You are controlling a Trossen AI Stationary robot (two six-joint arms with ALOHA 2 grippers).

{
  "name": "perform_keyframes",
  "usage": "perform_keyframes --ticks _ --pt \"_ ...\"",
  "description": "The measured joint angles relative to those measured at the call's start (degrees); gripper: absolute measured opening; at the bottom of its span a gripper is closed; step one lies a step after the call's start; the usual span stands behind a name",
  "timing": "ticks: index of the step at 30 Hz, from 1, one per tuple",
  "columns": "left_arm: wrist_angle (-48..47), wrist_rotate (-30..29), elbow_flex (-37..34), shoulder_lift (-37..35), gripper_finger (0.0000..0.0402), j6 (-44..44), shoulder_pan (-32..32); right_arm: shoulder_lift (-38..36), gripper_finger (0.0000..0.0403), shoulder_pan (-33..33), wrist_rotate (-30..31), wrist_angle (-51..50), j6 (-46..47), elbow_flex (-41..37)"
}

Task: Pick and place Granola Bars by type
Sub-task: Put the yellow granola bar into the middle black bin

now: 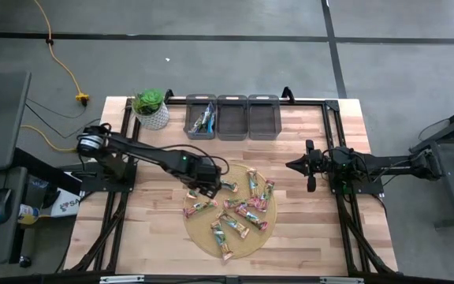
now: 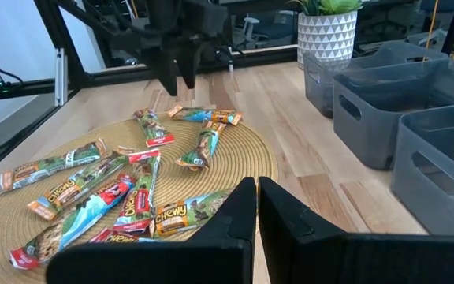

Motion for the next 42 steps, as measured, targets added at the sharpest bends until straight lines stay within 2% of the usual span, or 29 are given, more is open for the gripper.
perform_keyframes --ticks 5,9,13,19,28,37,42 --pt "-1.08 -0.91 0.18 2.13 0.0258 -1.51 0.04 0.02 0.0000 0.01 -0.01 -0.04 0.01 0.01" --pt "-2.92 -1.41 0.17 2.44 0.0271 -1.69 1.32 0.01 0.0000 0.01 -0.01 -0.03 -0.01 -0.01" --pt "-3.49 -2.34 0.17 2.44 0.0273 -1.57 3.62 0.02 0.0000 0.01 0.00 -0.02 0.00 0.01" --pt "-3.23 0.08 0.12 3.38 0.0273 1.56 6.32 0.02 0.0000 0.00 -0.01 -0.04 -0.01 -0.01" --pt "-2.39 2.48 -1.83 3.21 0.0273 2.99 6.38 -0.02 0.0000 0.02 0.00 0.07 0.01 0.00" --pt "2.67 3.64 -4.16 3.24 0.0273 2.60 6.38 0.00 0.0000 0.00 -0.01 -0.01 0.00 -0.01" --pt "1.66 4.73 -4.27 6.52 0.0273 4.27 6.38 0.00 0.0000 0.02 -0.01 0.05 -0.01 0.01"
